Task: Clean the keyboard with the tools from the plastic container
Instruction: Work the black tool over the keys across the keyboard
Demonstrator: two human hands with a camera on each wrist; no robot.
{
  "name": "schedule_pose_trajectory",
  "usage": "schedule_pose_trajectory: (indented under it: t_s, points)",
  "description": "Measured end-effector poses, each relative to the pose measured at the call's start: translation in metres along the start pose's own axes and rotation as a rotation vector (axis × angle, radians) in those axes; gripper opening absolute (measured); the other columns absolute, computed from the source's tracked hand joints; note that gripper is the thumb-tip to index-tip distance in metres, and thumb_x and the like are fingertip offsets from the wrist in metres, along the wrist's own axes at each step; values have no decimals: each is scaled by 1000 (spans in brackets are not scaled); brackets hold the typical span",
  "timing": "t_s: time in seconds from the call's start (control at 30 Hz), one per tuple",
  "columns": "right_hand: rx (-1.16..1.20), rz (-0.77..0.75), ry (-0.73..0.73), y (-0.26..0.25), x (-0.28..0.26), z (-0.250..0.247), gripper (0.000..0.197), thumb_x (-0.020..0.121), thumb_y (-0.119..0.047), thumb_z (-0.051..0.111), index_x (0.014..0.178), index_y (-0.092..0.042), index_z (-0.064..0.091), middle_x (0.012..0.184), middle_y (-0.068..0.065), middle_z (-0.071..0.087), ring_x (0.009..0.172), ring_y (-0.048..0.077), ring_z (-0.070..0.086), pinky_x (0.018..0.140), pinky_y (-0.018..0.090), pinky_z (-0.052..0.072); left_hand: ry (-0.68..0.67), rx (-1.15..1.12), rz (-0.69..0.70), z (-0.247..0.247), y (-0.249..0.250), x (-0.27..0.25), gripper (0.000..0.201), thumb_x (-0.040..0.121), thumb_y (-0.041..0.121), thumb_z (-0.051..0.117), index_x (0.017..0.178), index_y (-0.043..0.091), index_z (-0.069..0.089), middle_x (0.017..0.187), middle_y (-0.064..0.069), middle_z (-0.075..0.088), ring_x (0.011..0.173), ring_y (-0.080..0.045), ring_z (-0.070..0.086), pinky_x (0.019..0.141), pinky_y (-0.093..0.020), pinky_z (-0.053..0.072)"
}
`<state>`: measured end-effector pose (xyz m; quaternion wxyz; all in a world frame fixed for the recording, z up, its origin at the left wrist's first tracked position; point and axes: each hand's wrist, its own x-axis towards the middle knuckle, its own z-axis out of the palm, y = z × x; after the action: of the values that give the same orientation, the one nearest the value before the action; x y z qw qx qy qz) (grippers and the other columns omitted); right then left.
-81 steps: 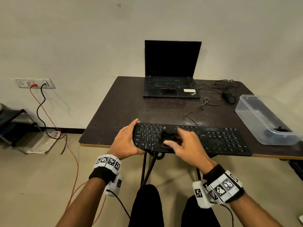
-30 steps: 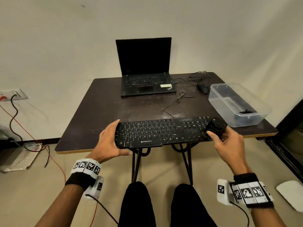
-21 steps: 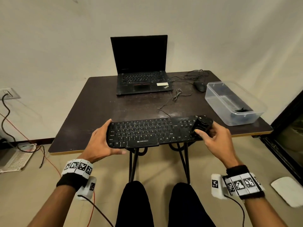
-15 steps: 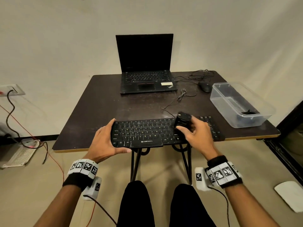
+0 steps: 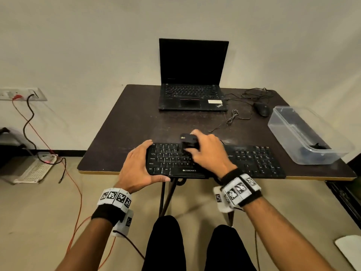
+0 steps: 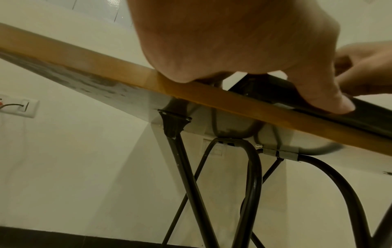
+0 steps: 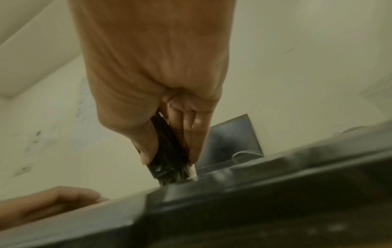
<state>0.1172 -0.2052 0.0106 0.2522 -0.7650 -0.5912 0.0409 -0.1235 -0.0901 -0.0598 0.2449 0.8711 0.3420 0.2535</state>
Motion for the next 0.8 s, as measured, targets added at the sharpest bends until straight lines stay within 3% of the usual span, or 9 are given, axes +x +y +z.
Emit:
schedule_pose_trajectory:
  t_s: [0.13,0.23,0.33,0.5,0.63,0.8]
  points:
    - [-76,176,39,59,-23,-39,32,86,-25,83,110,-28,61,95,5,78,93,32,73,84,39,57,69,8,76,3,1,-3,123,47,81,89,144,23,42,151,11,42,132,-11,46,116,-47,40]
    - [-37,254,60,86,-33,-61,32,83,-21,86,98,-31,59,83,-4,74,88,26,71,75,34,50,132,-1,94,7,1,-9,111,51,78,88,137,21,48,145,10,42,122,-10,49,106,-42,45]
    - [13,241,43,89,-30,-64,31,82,-15,88,94,-27,62,78,-12,70,82,18,69,68,28,45,228,-23,160,16,2,-21,88,64,73,84,127,19,55,135,6,47,117,-15,53,100,-42,46]
    - [84,154,4,61,-6,-41,31,81,-18,88,95,-29,62,83,-11,72,86,17,69,73,26,48,428,-215,168,41,3,-44,50,79,33,88,114,8,63,122,-5,54,118,-24,57,97,-45,51]
    - [125,77,-55,24,15,-11,31,83,-21,88,100,-28,64,88,-9,75,89,19,71,83,31,55,502,-278,156,46,-1,-44,44,78,29,90,107,3,68,119,-7,61,116,-24,61,99,-41,53]
    - [175,-40,-88,-34,36,26,29,86,-20,85,101,-26,61,88,-8,72,85,15,67,77,26,47,536,-295,162,48,-3,-44,44,75,27,93,104,2,69,117,-7,64,115,-22,63,100,-37,52]
